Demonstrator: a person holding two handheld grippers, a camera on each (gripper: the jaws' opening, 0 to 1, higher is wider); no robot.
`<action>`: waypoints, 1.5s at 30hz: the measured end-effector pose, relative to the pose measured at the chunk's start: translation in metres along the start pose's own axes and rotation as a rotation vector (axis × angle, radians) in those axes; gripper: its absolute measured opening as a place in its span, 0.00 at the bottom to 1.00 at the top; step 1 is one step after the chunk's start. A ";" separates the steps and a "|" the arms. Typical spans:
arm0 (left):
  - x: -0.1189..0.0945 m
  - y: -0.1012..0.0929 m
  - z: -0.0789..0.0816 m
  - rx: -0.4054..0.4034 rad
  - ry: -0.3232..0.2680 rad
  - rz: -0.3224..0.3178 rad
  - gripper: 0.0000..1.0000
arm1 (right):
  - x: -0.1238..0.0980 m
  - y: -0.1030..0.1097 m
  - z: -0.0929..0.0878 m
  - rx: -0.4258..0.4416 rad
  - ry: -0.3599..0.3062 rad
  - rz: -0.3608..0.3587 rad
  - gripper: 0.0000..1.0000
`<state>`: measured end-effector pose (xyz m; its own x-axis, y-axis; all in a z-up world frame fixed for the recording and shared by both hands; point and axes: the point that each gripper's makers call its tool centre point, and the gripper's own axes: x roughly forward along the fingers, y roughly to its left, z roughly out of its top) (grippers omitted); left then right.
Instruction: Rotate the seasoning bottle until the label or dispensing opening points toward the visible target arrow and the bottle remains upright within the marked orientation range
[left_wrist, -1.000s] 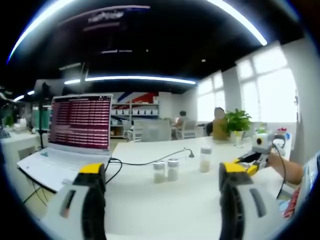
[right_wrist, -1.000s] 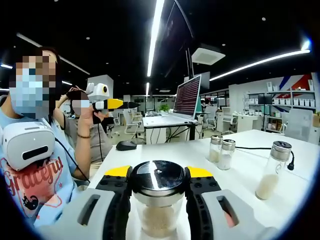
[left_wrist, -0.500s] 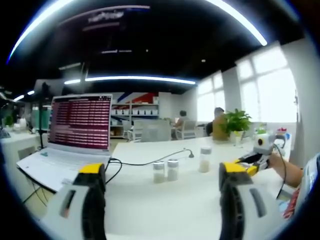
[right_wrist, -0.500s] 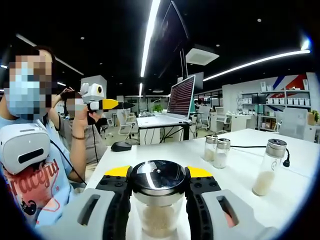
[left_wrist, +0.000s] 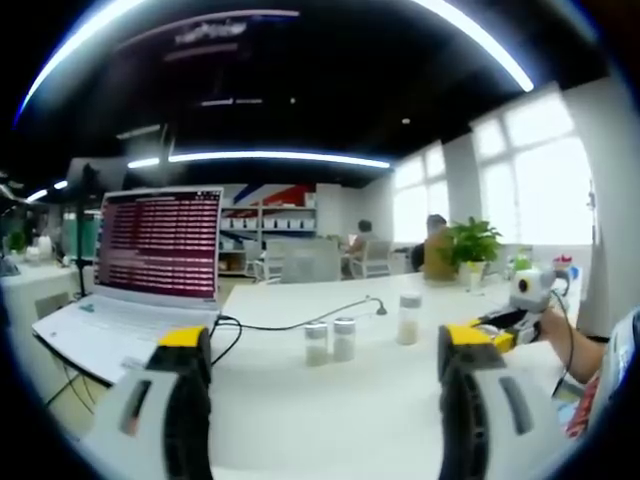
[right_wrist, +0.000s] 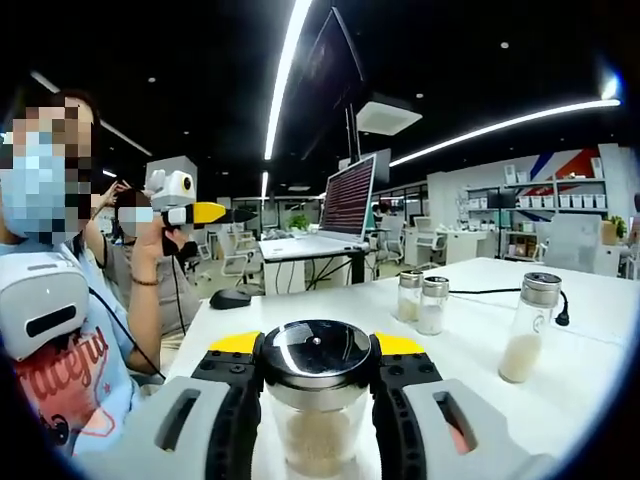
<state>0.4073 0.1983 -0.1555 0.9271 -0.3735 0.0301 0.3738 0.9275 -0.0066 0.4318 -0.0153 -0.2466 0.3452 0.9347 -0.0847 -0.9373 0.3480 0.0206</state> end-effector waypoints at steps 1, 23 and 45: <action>0.000 0.000 0.000 0.000 -0.001 0.000 1.00 | 0.000 0.000 0.000 0.000 0.001 -0.007 0.41; 0.001 0.001 0.000 -0.004 -0.001 0.001 1.00 | 0.000 -0.003 0.000 0.003 -0.015 -0.089 0.41; 0.001 0.000 0.000 -0.006 -0.002 -0.002 0.99 | 0.000 -0.007 0.000 0.006 -0.032 -0.218 0.41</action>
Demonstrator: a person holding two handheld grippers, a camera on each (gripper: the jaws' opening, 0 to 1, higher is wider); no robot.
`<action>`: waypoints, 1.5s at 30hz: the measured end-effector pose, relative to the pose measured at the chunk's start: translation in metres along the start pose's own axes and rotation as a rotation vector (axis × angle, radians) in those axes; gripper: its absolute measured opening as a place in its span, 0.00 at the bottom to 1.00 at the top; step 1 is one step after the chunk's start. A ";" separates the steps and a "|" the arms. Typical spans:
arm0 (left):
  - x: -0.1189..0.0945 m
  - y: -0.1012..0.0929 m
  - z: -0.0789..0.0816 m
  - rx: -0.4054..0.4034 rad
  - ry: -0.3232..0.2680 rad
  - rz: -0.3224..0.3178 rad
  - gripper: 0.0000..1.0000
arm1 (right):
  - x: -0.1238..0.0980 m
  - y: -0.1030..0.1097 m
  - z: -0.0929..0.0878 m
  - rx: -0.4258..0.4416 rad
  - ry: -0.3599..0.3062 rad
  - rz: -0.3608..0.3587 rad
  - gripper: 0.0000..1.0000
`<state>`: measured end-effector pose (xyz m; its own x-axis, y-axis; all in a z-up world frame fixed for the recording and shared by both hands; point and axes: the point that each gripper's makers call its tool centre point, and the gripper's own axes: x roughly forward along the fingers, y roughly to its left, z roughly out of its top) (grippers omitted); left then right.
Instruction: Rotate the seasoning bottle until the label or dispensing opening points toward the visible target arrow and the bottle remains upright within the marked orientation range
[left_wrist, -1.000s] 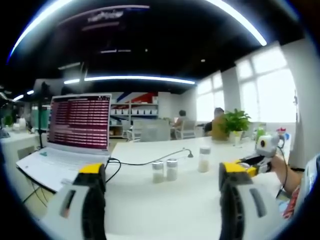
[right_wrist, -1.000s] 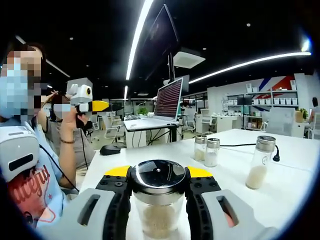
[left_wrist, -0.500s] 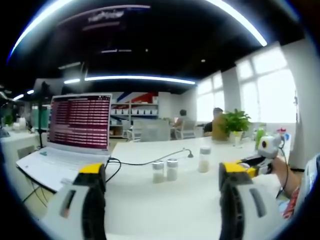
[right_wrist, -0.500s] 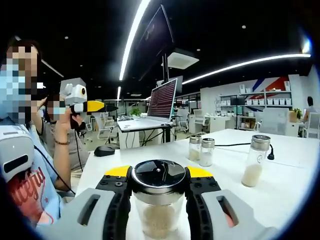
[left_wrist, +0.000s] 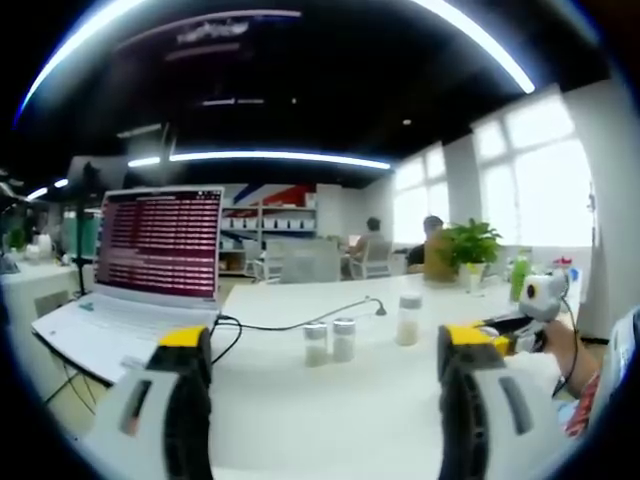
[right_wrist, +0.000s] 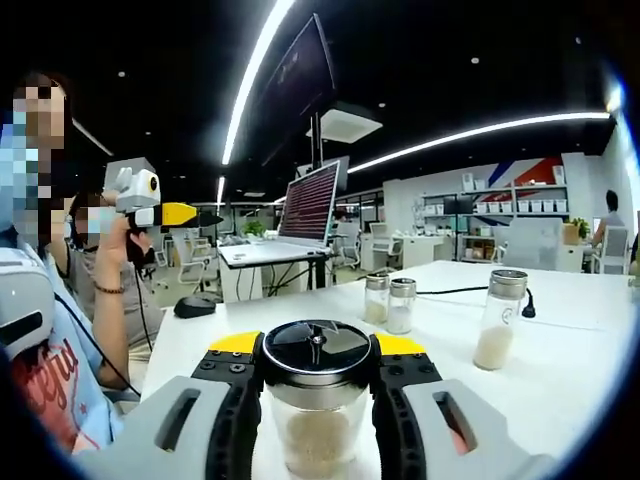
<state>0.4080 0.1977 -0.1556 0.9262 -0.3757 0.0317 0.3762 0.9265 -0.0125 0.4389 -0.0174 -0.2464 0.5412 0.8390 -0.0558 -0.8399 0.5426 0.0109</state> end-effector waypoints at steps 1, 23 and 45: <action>0.000 0.000 0.000 0.000 0.001 -0.001 0.99 | 0.000 0.000 0.000 0.000 -0.002 -0.006 0.41; -0.001 0.001 0.000 -0.001 0.003 -0.002 0.99 | -0.001 -0.003 0.001 0.002 -0.026 -0.128 0.41; 0.000 -0.001 -0.001 0.000 0.005 -0.002 0.99 | -0.001 -0.004 0.001 -0.010 -0.048 -0.247 0.41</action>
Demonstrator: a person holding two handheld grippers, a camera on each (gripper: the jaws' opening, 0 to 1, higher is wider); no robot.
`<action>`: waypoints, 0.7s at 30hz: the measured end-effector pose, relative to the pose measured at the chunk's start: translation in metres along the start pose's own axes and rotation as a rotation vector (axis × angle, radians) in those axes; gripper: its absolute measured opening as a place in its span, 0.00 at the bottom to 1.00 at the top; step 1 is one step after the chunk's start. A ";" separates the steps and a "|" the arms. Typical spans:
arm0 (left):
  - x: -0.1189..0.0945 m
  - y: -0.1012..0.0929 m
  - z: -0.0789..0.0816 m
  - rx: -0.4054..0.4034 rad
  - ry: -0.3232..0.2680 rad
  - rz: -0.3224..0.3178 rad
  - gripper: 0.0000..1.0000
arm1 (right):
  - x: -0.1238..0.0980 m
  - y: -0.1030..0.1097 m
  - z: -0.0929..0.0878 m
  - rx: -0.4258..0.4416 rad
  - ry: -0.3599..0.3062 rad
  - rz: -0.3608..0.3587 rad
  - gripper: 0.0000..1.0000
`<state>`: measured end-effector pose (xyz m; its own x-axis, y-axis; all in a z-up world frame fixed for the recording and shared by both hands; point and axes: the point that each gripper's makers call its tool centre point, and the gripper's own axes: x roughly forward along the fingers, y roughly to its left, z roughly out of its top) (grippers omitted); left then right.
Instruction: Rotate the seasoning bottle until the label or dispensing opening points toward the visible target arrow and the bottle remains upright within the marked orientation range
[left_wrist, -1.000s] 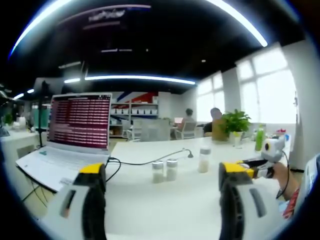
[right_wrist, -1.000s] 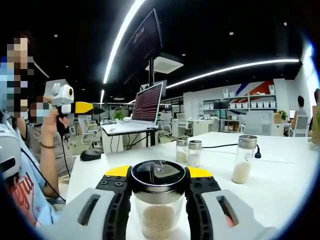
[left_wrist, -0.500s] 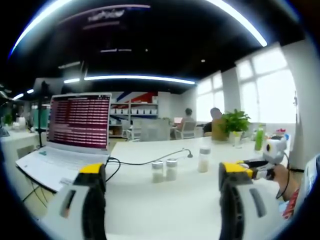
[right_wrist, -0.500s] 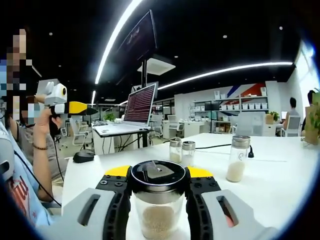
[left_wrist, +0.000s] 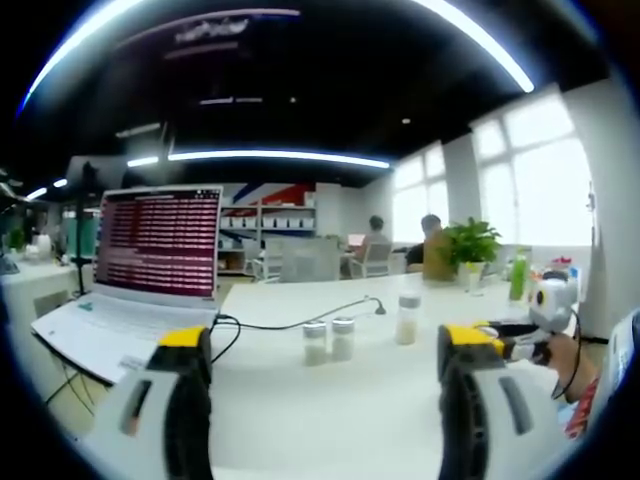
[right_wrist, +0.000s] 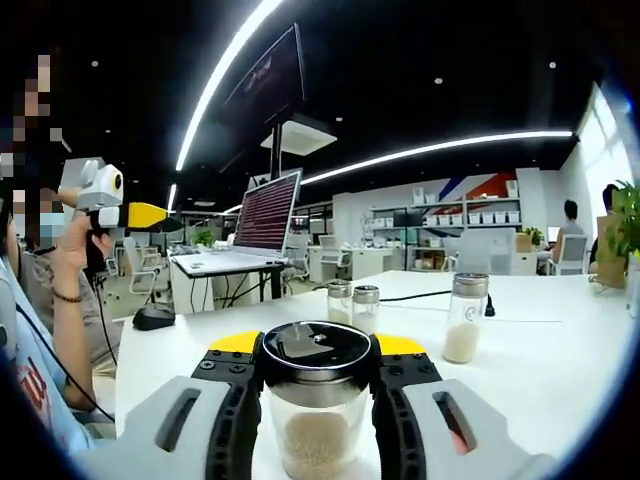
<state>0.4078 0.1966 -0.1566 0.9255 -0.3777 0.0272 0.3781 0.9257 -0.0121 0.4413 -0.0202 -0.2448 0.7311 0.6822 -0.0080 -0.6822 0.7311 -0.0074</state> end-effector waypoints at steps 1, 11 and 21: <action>0.000 0.000 0.000 0.000 0.000 -0.001 0.99 | 0.000 0.000 0.000 0.002 0.001 -0.003 0.41; 0.000 -0.001 0.000 0.002 -0.001 -0.004 0.99 | 0.000 0.000 0.000 -0.002 -0.010 -0.075 0.41; 0.000 0.001 0.000 -0.002 0.001 -0.002 0.99 | 0.002 -0.004 0.000 -0.023 -0.015 -0.134 0.41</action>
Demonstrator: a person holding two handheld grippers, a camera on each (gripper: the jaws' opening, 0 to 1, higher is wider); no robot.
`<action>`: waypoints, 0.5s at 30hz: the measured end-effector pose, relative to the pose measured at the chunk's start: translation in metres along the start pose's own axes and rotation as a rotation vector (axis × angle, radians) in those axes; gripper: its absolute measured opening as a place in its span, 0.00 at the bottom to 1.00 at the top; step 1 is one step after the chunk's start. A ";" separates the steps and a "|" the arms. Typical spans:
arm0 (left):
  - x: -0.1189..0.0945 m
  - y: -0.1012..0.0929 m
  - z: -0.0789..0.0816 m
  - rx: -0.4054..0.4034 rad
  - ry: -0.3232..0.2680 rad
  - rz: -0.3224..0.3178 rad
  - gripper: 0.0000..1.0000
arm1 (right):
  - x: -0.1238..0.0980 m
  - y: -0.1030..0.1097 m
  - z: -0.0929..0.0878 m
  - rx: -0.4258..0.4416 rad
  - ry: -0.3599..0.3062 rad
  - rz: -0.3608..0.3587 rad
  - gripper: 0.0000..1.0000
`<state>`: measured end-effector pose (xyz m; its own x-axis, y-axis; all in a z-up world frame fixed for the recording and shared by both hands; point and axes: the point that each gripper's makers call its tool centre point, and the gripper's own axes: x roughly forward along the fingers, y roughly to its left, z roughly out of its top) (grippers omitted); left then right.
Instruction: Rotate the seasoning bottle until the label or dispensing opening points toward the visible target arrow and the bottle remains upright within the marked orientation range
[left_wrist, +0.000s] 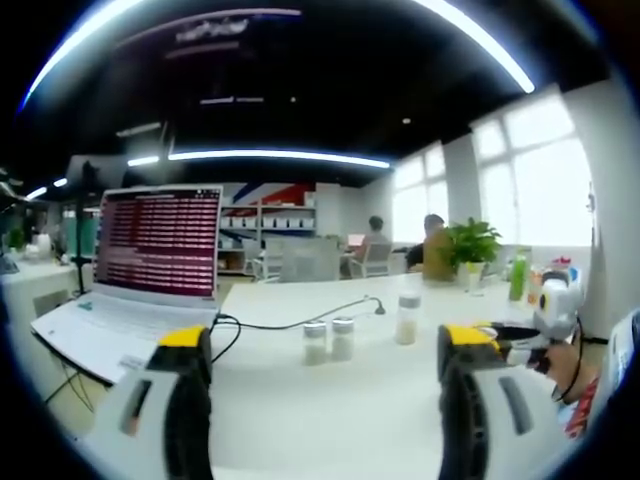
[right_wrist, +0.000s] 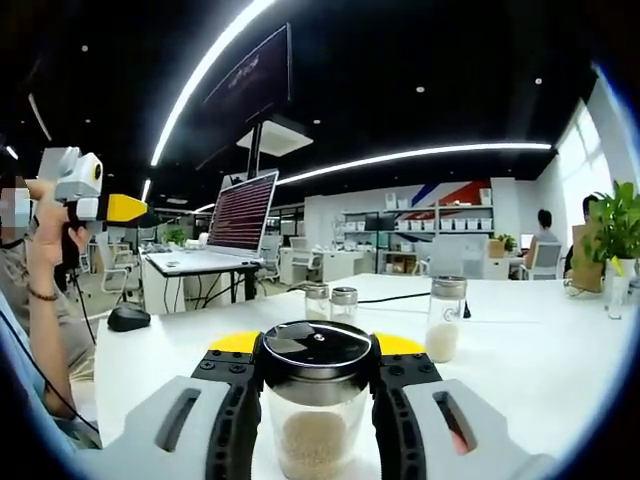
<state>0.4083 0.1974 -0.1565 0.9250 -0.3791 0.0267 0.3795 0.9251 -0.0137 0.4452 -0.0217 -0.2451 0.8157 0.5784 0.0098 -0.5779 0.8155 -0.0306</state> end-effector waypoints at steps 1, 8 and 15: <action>0.000 0.000 0.000 0.000 0.000 -0.002 0.99 | 0.000 0.000 0.000 0.001 -0.001 -0.002 0.41; 0.000 0.000 0.000 -0.002 -0.001 0.000 0.99 | 0.000 -0.001 0.000 0.004 -0.002 -0.007 0.42; -0.001 0.002 0.000 -0.003 -0.002 0.005 0.99 | -0.004 -0.010 0.011 0.056 -0.035 -0.020 0.77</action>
<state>0.4086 0.1997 -0.1561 0.9269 -0.3742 0.0288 0.3748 0.9270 -0.0168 0.4474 -0.0324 -0.2339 0.8263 0.5615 0.0444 -0.5628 0.8262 0.0259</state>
